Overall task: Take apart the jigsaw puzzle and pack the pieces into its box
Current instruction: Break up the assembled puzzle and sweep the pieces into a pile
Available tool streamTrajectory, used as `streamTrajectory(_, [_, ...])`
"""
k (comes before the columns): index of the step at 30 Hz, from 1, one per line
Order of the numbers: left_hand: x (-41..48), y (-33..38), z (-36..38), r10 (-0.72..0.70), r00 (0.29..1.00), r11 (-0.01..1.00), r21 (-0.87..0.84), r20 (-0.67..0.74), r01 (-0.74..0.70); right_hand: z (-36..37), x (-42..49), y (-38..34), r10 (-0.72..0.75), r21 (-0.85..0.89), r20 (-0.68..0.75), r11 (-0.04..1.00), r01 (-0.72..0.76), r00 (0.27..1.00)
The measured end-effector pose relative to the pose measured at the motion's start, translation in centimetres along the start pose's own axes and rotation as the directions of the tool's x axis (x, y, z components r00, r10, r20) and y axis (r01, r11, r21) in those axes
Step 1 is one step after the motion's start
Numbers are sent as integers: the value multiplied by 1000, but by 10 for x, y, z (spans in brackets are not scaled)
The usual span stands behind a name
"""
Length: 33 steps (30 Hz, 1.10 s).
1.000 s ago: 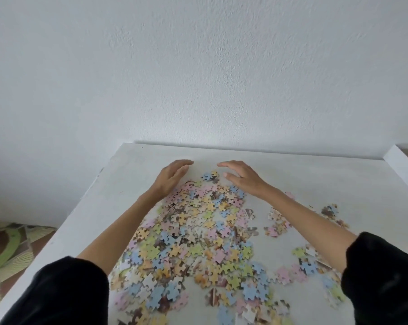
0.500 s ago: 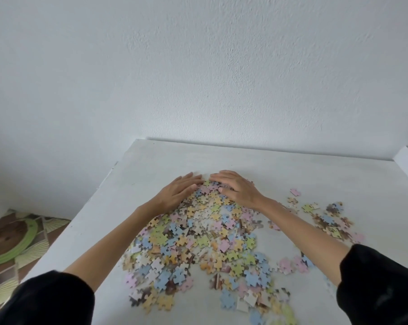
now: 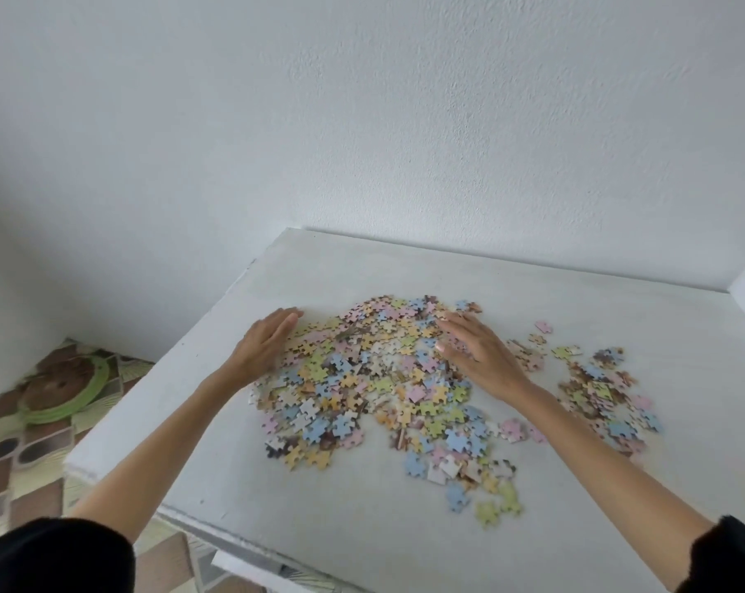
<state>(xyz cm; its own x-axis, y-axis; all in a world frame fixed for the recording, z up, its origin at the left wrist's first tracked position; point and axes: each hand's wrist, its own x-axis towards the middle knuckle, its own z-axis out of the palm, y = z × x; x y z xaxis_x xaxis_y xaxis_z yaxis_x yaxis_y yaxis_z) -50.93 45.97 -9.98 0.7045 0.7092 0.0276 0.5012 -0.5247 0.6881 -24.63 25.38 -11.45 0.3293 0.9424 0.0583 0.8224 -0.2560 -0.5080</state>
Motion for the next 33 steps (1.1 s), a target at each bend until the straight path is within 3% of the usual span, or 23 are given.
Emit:
streamTrajectory(4, [-24, 13, 20, -12, 998, 994, 106, -56, 18, 5, -1, -10, 0, -42, -16, 999, 0, 1000])
streamTrajectory(10, [-27, 28, 27, -13, 996, 999, -39, -92, 10, -4, -13, -19, 37, 41, -74, 999, -34, 997])
streamTrajectory(15, [-60, 18, 27, -47, 988, 998, 31, -148, 52, -13, -64, -22, 55, 64, -43, 997, -52, 998])
streamTrajectory(27, [-86, 49, 78, -38, 989, 968, 240, -143, 72, 22, -146, -56, 60, -246, 80, 968, -38, 995])
streamTrajectory(33, [-73, 72, 95, -10, 994, 961, 274, -106, 39, 27, -123, -51, 137, -263, -28, 955, -140, 990])
